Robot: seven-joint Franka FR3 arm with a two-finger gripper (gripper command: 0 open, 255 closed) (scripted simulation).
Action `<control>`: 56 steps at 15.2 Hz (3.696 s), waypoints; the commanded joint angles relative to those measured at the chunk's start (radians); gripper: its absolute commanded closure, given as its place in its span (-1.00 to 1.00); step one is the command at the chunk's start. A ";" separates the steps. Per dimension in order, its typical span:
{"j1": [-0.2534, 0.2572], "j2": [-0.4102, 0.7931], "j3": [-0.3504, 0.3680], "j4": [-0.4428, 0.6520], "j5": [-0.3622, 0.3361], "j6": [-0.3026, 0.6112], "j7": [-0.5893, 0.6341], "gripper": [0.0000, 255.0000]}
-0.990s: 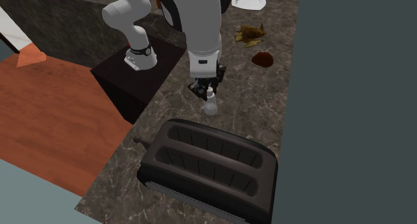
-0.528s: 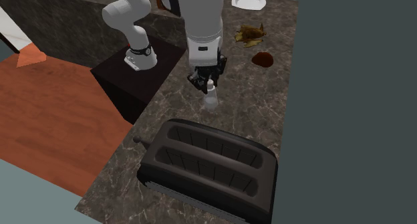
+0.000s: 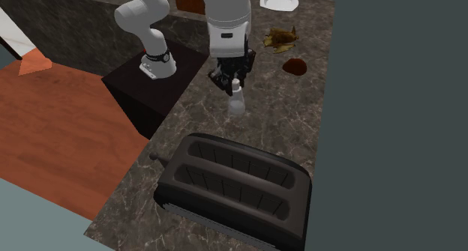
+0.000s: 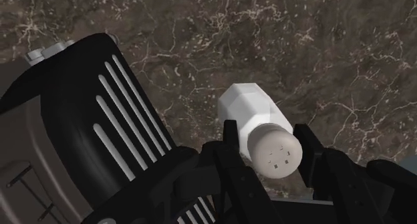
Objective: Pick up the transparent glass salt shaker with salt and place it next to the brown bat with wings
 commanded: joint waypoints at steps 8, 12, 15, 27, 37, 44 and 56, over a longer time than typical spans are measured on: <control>0.137 -0.225 0.044 -0.304 -0.064 0.101 0.159 1.00; 0.193 -0.310 0.080 -0.414 -0.088 0.135 0.249 1.00; 0.231 -0.363 0.110 -0.480 -0.100 0.154 0.318 1.00; 0.366 -0.487 0.257 -0.629 -0.116 0.200 0.600 1.00; 0.474 -0.481 0.390 -0.624 -0.117 0.215 0.841 1.00; 0.528 -0.441 0.454 -0.605 -0.126 0.242 0.961 1.00; 0.530 -0.416 0.456 -0.739 -0.127 0.400 0.957 1.00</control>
